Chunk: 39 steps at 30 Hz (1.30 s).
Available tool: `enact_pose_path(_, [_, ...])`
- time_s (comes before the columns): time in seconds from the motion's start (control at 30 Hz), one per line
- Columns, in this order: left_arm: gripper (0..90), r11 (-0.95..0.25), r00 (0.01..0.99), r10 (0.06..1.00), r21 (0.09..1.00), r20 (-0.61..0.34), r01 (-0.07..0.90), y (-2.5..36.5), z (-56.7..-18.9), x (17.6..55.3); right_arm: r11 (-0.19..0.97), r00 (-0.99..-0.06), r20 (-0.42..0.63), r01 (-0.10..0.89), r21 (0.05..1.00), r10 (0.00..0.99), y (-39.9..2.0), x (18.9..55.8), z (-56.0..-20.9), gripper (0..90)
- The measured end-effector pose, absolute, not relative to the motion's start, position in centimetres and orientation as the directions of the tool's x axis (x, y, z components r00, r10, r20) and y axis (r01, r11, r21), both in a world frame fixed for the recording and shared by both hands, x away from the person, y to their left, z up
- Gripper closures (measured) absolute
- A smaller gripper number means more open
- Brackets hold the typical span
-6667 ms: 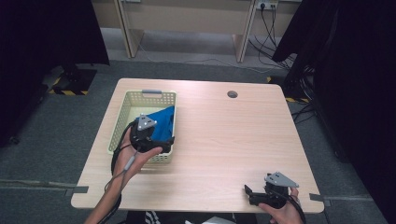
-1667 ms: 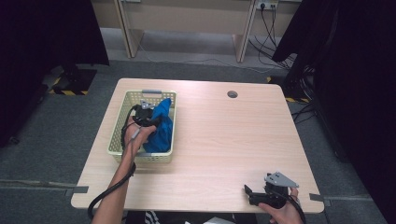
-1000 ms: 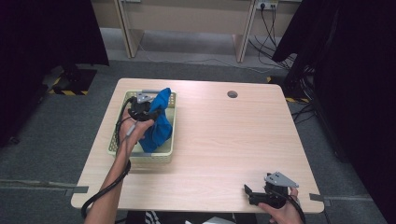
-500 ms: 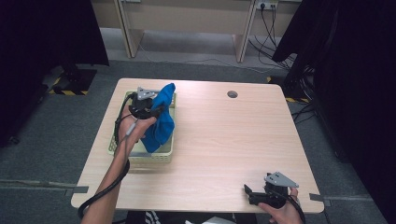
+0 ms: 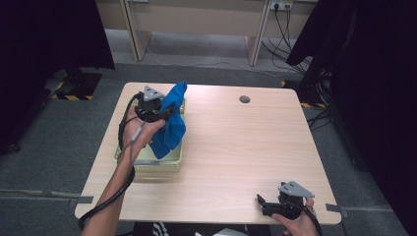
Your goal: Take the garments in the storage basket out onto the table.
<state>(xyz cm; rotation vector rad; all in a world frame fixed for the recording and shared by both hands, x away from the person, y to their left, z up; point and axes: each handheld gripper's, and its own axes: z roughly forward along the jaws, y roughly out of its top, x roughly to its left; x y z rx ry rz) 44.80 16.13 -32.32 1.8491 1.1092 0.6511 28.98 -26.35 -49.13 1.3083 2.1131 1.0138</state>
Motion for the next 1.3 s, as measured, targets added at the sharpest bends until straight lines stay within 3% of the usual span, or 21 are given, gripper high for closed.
enact_pose_path(1.3, [73.5, -0.274, 0.636, 0.771, 0.885, -0.032, 0.377, 8.1, -29.1, 43.5, 0.281, -0.448, 0.0, 0.561, 0.779, 0.894, -26.4, 29.0, -49.1, 0.3])
